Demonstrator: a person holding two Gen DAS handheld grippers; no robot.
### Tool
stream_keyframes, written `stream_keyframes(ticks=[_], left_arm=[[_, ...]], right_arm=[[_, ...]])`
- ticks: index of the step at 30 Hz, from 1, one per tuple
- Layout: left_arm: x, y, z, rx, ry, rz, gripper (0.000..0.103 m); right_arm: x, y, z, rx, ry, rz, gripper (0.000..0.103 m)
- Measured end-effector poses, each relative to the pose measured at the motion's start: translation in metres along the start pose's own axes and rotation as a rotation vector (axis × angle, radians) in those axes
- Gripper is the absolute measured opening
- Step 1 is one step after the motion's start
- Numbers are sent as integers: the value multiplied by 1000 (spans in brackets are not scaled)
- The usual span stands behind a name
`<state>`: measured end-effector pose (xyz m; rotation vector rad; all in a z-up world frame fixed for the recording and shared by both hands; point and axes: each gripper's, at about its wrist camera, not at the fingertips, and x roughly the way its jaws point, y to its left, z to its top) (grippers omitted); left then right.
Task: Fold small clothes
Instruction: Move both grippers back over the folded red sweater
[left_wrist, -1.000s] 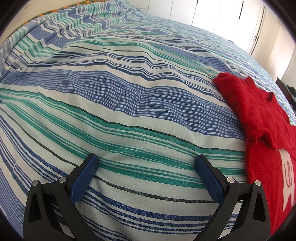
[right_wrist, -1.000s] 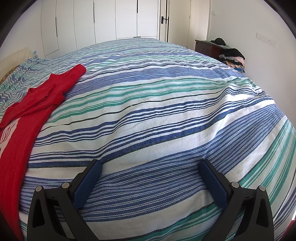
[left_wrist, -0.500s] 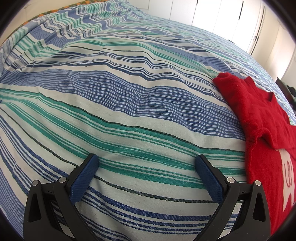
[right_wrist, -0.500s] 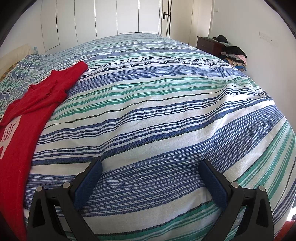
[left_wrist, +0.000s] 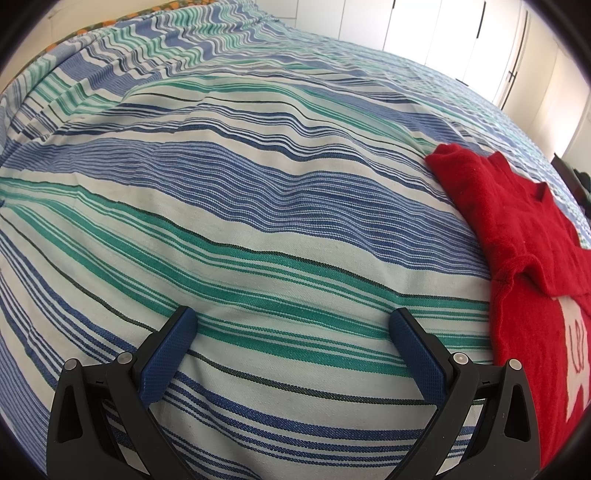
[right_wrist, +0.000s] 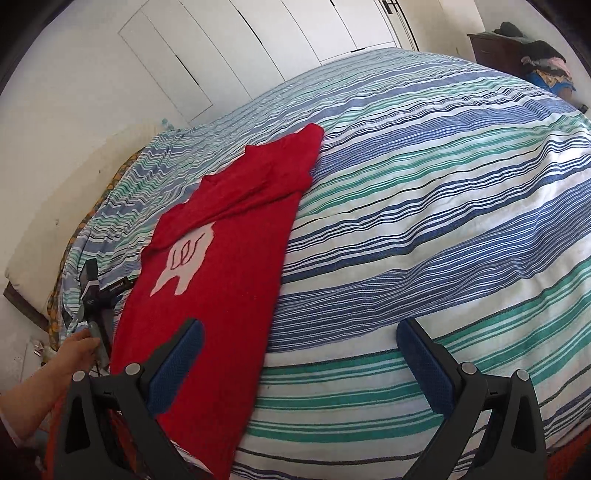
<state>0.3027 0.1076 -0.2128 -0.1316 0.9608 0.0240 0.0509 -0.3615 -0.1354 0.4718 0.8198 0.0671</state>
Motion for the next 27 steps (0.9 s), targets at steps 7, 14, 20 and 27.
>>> stream_keyframes(ticks=[7, 14, 20, 27], left_arm=[[-8, -2, 1, -5, 135, -7, 103], [-108, 0, -44, 17, 229, -332, 101], [-149, -38, -128, 75, 366, -532, 101], [-127, -71, -155, 61, 444, -572, 86]], right_arm=[[14, 7, -6, 6, 63, 31, 103], [0, 1, 4, 54, 155, 129, 103], [17, 13, -17, 70, 425, 302, 92], [43, 40, -30, -67, 491, 269, 43]])
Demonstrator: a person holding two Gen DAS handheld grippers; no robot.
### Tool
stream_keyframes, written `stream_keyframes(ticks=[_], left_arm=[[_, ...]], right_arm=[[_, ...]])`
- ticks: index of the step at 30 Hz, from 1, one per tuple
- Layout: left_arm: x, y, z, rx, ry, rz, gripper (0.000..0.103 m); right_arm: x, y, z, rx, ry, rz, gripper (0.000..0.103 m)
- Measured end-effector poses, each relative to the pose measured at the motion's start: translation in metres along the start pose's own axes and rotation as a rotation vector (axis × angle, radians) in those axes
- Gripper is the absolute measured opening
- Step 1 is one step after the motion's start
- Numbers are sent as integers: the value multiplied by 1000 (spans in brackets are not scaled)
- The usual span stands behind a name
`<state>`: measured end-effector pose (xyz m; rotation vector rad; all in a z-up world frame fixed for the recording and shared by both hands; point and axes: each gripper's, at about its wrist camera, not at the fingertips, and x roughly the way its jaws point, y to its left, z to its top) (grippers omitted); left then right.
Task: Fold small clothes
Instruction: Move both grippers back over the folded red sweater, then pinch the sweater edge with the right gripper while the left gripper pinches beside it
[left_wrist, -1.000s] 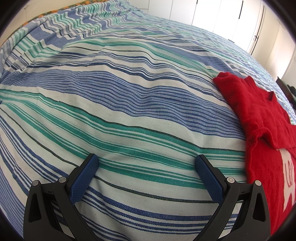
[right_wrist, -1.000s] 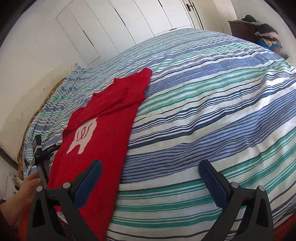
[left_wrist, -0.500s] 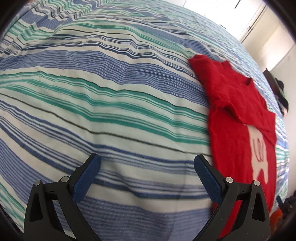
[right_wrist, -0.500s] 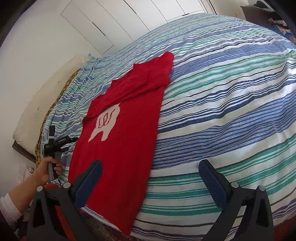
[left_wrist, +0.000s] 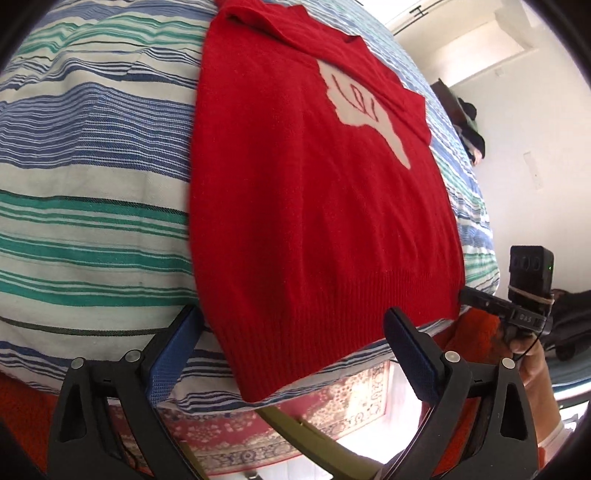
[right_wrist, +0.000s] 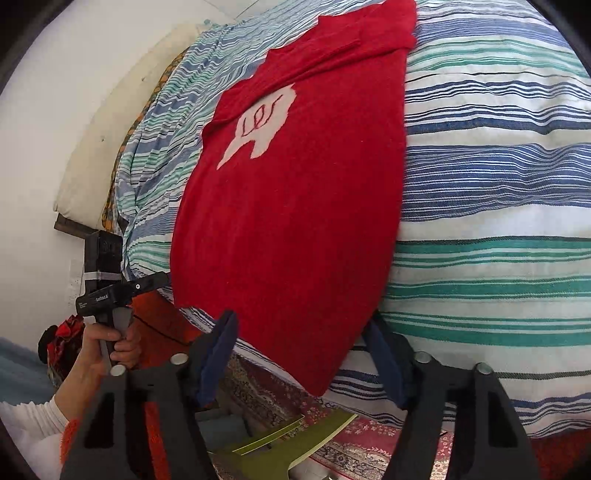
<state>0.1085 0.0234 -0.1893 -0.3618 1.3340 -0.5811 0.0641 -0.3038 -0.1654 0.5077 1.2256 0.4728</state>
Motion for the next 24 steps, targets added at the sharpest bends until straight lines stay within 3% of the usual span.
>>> stream_keyframes(ticks=[1, 3, 5, 10, 14, 20, 24], left_arm=[[0, 0, -1, -6, 9, -15, 55], [-1, 6, -2, -52, 24, -60, 7], [-8, 13, -4, -93, -6, -109, 7], [-35, -5, -13, -37, -68, -126, 5], [-56, -19, -21, 14, -85, -140, 5], [-74, -31, -29, 67, -48, -167, 5], [-73, -19, -8, -37, -62, -254, 5]], right_arm=[[2, 2, -1, -6, 7, -4, 14], [1, 5, -3, -17, -5, -23, 10], [-7, 10, -7, -35, -48, -26, 10], [-30, 21, -14, -52, -128, -5, 9], [-43, 27, -20, -73, -129, -4, 9], [-63, 35, -31, -110, -107, 20, 8], [-74, 30, -32, -51, -124, 82, 8]])
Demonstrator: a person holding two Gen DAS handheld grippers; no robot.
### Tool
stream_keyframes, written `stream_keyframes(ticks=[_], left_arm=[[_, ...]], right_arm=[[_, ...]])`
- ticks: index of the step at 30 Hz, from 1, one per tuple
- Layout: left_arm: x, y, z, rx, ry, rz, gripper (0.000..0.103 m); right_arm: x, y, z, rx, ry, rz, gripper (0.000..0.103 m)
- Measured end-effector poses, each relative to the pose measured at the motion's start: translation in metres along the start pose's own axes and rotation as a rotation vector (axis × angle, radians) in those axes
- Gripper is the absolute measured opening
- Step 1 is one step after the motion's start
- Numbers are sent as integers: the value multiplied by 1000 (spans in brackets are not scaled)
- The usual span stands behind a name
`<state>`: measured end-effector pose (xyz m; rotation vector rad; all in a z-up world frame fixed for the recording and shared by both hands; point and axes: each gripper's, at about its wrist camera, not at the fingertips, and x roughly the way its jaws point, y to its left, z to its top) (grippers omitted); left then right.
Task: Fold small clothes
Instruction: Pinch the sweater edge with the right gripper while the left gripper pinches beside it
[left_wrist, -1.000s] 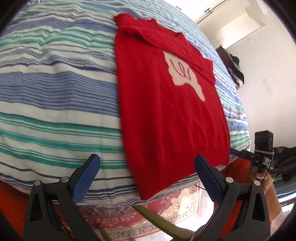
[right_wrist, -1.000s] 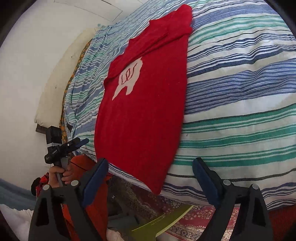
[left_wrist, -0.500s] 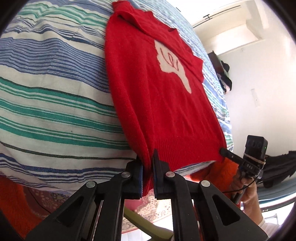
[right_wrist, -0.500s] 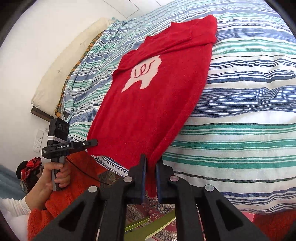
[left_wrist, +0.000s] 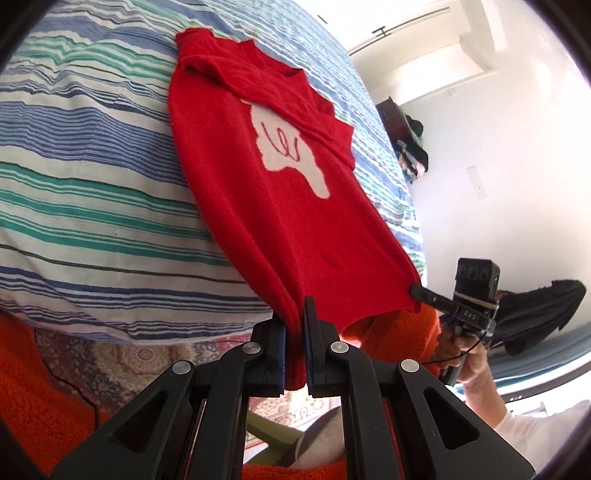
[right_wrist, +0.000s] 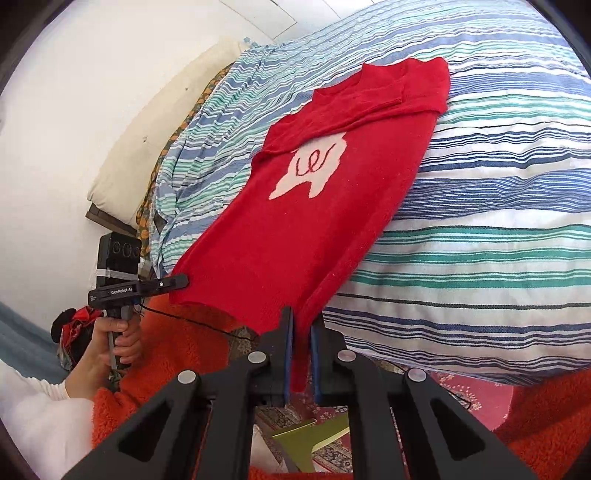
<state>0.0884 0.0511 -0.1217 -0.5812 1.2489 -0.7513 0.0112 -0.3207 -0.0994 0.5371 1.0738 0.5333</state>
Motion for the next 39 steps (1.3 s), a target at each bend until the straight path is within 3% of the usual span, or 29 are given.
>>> stream_keyframes(ticks=[4, 7, 14, 18, 20, 21, 22, 23, 24, 25, 28, 31, 35, 39], left_arm=[[5, -1, 58, -31, -75, -53, 5], [15, -13, 117, -1, -123, -37, 5], [56, -13, 255, -7, -160, 41, 5], [86, 6, 310, -32, -176, 115, 6], [94, 25, 329, -55, -187, 174, 11], [99, 35, 340, -79, -190, 213, 21], [102, 46, 346, -109, -190, 240, 45], [103, 56, 351, -143, -195, 257, 57], [99, 65, 354, -169, -213, 272, 70], [93, 70, 353, -180, -237, 276, 70], [67, 72, 335, -138, -288, 242, 70], [45, 62, 287, -49, -282, 242, 76], [41, 57, 218, 6, -222, 267, 83], [67, 65, 190, 3, -122, 295, 82]], right_arm=[[-2, -20, 36, 111, -97, 79, 8], [3, -33, 84, 155, -173, 103, 9], [36, -62, 223, 230, -251, 48, 9], [64, -86, 288, 270, -264, -10, 9], [82, -98, 314, 266, -260, -32, 9], [92, -103, 324, 261, -253, -51, 10], [101, -108, 333, 254, -252, -91, 16], [109, -112, 339, 250, -256, -155, 28], [113, -115, 342, 247, -260, -206, 39], [117, -119, 345, 243, -259, -231, 56], [105, -122, 335, 194, -286, -237, 57], [87, -112, 306, 107, -264, -217, 57], [67, -96, 239, 23, -187, -227, 57], [83, -84, 199, -52, -75, -246, 55]])
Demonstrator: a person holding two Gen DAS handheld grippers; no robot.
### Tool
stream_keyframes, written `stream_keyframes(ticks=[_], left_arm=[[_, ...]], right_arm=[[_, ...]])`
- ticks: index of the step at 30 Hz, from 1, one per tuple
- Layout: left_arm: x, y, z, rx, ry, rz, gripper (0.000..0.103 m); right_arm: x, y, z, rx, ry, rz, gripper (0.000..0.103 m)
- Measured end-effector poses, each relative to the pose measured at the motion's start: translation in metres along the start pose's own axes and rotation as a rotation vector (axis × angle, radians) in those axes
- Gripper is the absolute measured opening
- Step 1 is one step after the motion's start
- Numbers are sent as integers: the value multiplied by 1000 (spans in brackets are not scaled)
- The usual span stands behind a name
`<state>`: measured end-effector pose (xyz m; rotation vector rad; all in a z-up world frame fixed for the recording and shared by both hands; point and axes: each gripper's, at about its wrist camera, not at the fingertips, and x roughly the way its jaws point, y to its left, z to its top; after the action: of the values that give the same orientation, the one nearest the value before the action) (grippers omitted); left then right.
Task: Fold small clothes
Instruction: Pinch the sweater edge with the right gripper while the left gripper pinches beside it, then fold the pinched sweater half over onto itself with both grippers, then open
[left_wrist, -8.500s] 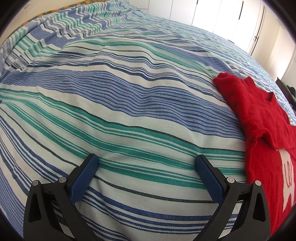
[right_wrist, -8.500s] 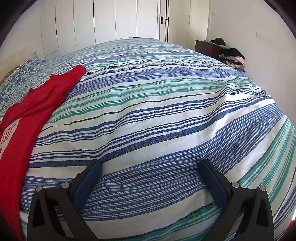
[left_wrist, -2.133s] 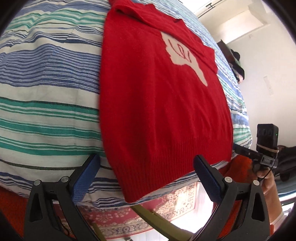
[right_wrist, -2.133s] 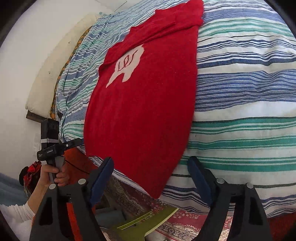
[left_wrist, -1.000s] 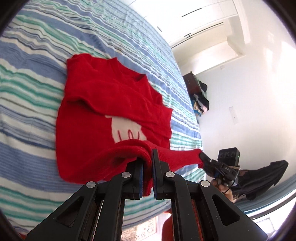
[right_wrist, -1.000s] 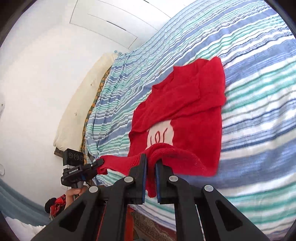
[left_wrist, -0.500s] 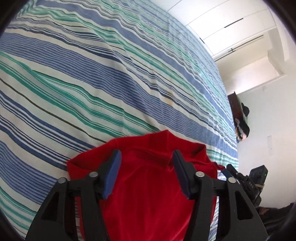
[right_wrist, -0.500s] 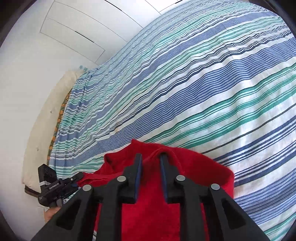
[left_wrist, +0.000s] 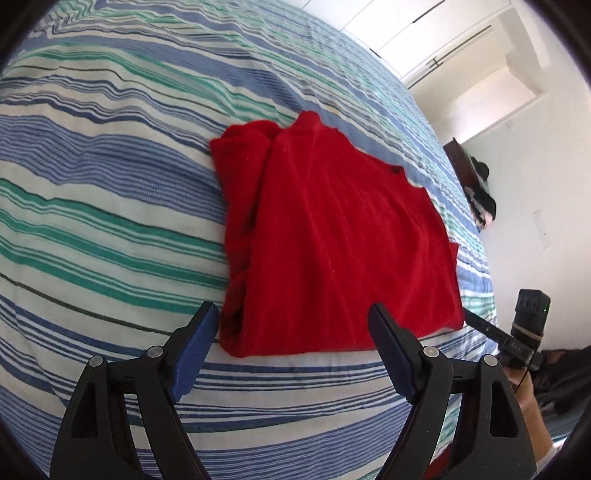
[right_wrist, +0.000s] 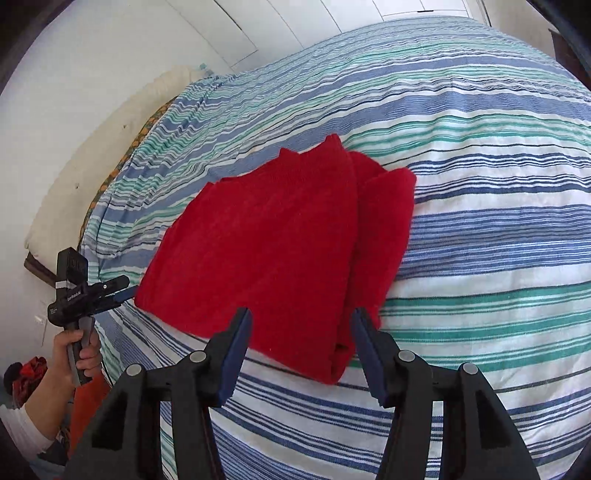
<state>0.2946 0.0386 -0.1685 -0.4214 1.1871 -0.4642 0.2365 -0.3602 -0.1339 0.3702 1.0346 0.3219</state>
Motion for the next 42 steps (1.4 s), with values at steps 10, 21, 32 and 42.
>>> stream_keyframes(ticks=[10, 21, 32, 42], left_arm=[[17, 12, -10, -10, 36, 72, 18], [-41, 11, -1, -23, -123, 84, 75], [-1, 34, 18, -151, -116, 76, 67], [34, 56, 60, -218, -75, -218, 93]], right_arm=[[26, -8, -11, -13, 137, -225, 3], [-39, 14, -3, -69, -94, -349, 50], [52, 23, 5, -56, 52, -237, 47], [6, 41, -29, -68, -90, -175, 47]])
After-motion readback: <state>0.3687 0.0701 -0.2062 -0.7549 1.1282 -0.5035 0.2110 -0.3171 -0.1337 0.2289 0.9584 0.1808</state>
